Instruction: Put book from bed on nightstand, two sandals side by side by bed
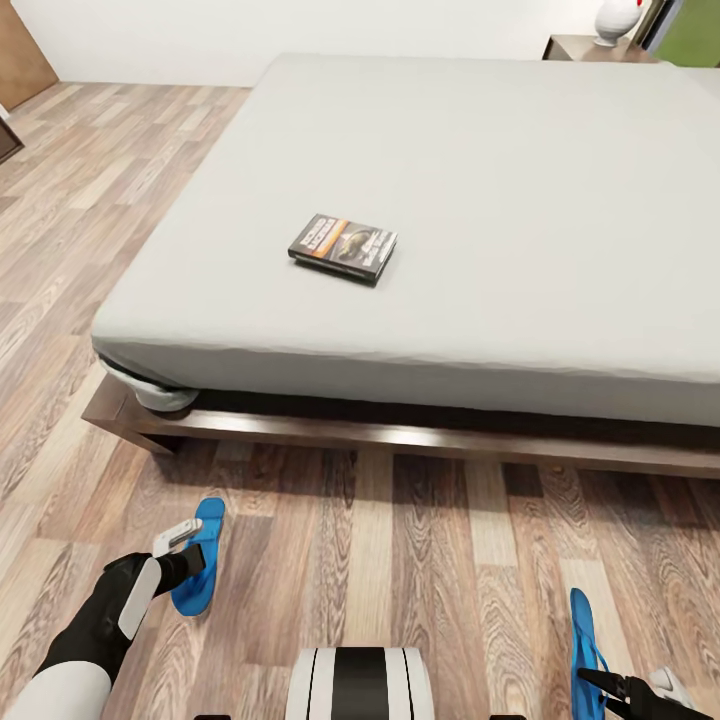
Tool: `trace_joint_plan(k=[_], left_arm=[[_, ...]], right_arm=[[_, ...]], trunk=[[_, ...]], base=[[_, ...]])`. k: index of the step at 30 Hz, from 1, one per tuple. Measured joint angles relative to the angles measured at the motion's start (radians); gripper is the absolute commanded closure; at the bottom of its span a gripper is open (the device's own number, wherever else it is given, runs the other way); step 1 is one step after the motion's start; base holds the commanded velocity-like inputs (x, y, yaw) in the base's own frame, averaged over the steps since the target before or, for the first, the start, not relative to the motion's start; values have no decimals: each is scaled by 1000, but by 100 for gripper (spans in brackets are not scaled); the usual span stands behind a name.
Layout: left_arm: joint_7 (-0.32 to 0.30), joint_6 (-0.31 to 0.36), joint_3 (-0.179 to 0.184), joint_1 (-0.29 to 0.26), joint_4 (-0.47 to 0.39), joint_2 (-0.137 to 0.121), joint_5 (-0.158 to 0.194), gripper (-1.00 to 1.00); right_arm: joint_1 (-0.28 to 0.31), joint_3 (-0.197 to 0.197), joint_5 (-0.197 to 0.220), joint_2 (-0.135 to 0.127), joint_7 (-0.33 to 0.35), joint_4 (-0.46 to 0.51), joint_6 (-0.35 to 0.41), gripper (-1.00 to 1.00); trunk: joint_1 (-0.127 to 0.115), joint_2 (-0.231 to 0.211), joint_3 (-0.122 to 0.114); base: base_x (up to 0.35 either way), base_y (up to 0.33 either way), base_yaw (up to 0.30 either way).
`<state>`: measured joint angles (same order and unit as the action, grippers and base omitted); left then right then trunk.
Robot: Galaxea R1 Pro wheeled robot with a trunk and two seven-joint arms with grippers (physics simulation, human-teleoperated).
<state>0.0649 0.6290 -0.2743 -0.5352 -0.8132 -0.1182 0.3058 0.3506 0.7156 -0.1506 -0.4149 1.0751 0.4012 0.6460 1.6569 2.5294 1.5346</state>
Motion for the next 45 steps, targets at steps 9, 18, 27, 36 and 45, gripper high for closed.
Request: trace_joint_plan(k=[9,18,27,36,45], left_arm=[[0,1,-1,0,0,0,0,100],[0,2,-2,0,0,-1,0,100],[2,1,-2,0,0,-3,0,100],[3,1,-2,0,0,-3,0,100],[-4,0,-1,0,0,-3,1,100]], right_arm=[[0,0,0,0,0,0,0,100],[0,0,0,0,0,0,0,100],[0,0,0,-1,0,0,0,100],[0,0,0,0,0,0,0,100],[1,0,0,-1,0,0,0,100]], trunk=[[0,0,0],[0,0,0],[0,0,0],[4,2,27],[4,2,27]], base=[[150,0,0],[3,36,0],[0,20,0],[0,0,0],[0,0,0]])
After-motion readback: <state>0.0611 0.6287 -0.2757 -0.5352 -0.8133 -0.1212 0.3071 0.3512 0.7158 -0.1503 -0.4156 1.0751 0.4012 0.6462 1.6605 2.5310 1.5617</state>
